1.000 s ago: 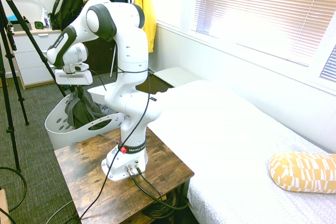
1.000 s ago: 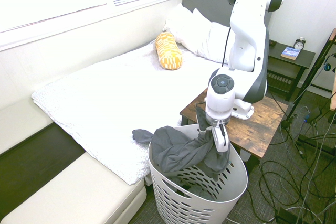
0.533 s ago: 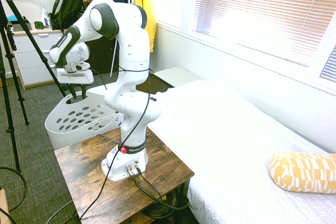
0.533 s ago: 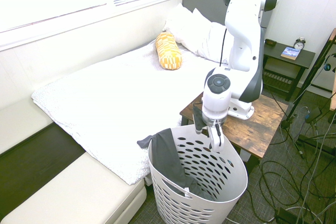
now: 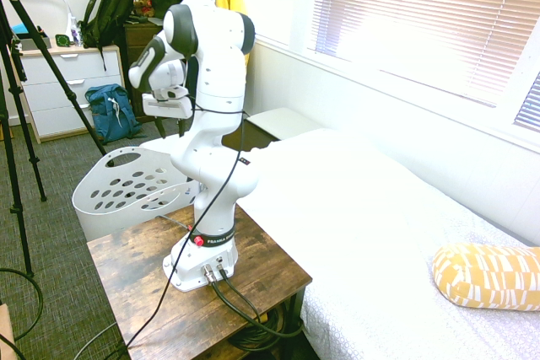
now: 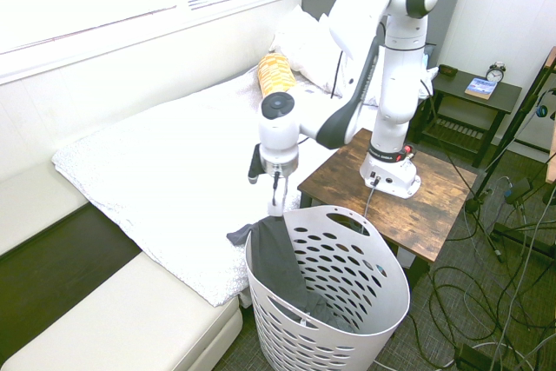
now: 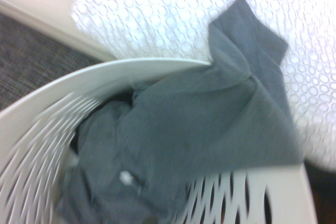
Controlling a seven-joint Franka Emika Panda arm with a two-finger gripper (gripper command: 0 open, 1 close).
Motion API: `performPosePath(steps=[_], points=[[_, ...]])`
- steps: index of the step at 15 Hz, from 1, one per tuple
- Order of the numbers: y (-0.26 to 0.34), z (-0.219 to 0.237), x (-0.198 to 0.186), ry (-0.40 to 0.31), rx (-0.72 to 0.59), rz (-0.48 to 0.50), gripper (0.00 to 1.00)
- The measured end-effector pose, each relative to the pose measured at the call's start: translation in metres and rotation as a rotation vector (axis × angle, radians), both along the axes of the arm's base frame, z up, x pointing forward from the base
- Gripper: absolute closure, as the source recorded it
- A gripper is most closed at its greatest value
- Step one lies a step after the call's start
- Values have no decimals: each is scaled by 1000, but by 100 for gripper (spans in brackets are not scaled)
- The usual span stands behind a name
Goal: Put my clothes in the laundry bag
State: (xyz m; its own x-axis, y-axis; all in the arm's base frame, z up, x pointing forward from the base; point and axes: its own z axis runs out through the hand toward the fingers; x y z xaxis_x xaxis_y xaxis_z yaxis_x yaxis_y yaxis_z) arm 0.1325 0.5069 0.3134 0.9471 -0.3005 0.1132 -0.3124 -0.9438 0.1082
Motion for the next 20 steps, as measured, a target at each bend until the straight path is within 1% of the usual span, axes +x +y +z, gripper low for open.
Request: performPosePath(steps=[1, 3, 5, 7, 8, 10, 12, 14, 16, 18, 20], points=[[-3, -23, 37, 13, -7, -34, 0], [-6, -74, 95, 34, -15, -93, 0], [-1, -122, 139, 74, -7, -163, 0], [2, -152, 168, 134, 0, -221, 0], [3, -159, 175, 166, -17, -249, 0], [7, -156, 174, 216, -72, -290, 0], [14, -146, 157, 247, -102, -298, 0], [25, -138, 130, 260, -112, -282, 0], [22, -143, 116, 258, -124, -272, 0], [5, -159, 124, 255, -134, -285, 0], [-29, -182, 142, 266, -167, -321, 0]])
